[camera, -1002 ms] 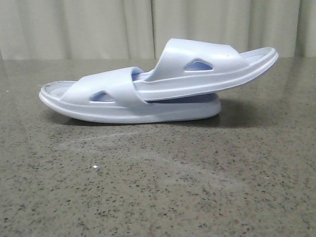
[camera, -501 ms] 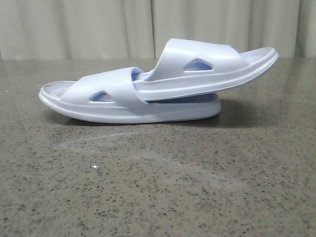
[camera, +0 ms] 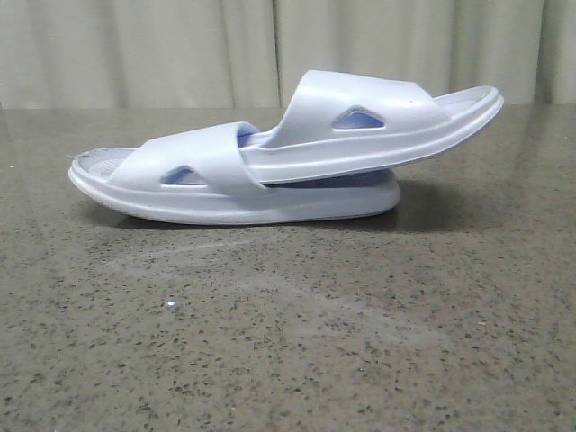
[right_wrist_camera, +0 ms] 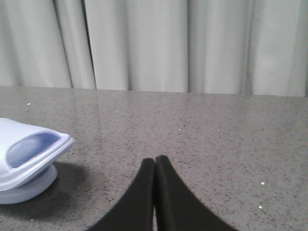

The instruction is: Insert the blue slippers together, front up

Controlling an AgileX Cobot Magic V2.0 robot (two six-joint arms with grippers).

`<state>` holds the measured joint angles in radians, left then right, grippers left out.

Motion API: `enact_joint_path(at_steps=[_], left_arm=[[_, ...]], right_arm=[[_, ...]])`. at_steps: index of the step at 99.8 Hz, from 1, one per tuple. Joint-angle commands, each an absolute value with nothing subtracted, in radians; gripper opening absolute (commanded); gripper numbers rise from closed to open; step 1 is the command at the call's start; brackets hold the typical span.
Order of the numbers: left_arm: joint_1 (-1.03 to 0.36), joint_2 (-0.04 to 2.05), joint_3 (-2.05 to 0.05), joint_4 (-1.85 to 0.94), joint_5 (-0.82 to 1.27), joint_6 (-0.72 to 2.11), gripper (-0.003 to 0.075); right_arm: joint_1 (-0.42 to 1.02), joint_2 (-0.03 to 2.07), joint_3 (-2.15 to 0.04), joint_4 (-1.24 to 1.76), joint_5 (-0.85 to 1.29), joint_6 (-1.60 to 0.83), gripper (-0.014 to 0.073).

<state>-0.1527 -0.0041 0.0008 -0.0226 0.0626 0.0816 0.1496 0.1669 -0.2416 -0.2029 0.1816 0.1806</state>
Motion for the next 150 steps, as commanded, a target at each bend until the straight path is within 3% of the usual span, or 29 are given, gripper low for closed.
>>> enact_joint_path(at_steps=[1, 52, 150], left_arm=[[-0.157, -0.035, 0.011, -0.030, -0.020, 0.072, 0.0016], [-0.157, -0.033, 0.011, -0.030, -0.020, 0.072, 0.0016], [-0.157, -0.033, 0.011, -0.030, -0.020, 0.072, 0.0016]], right_arm=[[0.093, 0.175, -0.236, -0.174, 0.031, 0.150, -0.0107], [0.051, -0.032, -0.032, -0.135, 0.006, 0.150, -0.0107], [0.051, -0.030, 0.032, -0.098, -0.013, 0.150, -0.0107]])
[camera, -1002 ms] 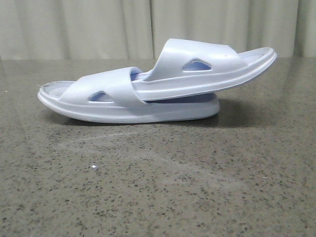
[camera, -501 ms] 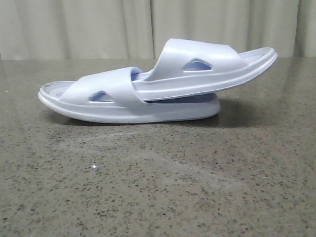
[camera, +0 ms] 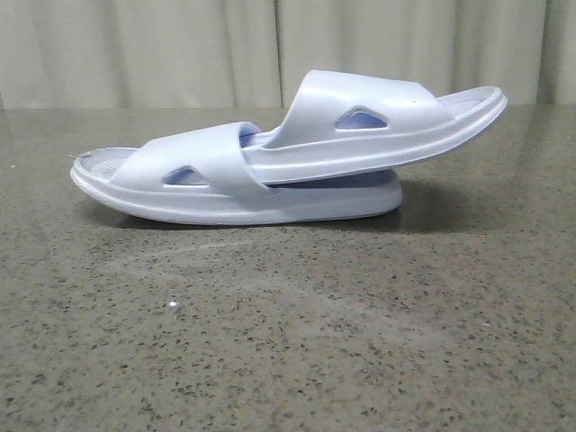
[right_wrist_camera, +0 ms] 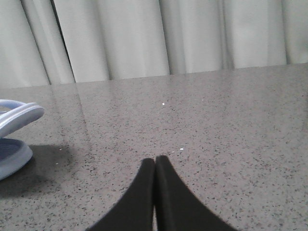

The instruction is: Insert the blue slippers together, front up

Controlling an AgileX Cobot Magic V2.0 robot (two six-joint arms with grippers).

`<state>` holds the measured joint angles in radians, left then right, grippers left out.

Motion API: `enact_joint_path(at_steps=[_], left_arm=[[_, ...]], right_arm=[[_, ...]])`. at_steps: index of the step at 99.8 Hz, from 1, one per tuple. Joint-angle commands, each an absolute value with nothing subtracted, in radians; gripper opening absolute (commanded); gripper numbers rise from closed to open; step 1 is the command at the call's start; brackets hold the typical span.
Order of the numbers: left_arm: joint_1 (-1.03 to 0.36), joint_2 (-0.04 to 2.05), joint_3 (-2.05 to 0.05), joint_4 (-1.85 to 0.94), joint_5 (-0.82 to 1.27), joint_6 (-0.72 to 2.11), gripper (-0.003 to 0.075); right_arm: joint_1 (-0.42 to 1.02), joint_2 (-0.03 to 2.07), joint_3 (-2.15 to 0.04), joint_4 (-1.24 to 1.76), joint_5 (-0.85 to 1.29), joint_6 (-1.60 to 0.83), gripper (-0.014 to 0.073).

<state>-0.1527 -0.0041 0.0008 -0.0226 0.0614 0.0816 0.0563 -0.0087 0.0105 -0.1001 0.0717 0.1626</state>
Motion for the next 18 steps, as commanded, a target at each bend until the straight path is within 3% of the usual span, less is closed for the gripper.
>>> enact_joint_path(at_steps=[1, 18], left_arm=[[-0.157, -0.033, 0.011, -0.030, -0.020, 0.072, 0.0016], [-0.157, -0.033, 0.011, -0.030, -0.020, 0.072, 0.0016]], right_arm=[[0.051, -0.030, 0.032, -0.098, -0.013, 0.150, -0.0107], [0.051, -0.030, 0.032, -0.098, -0.013, 0.150, -0.0107]])
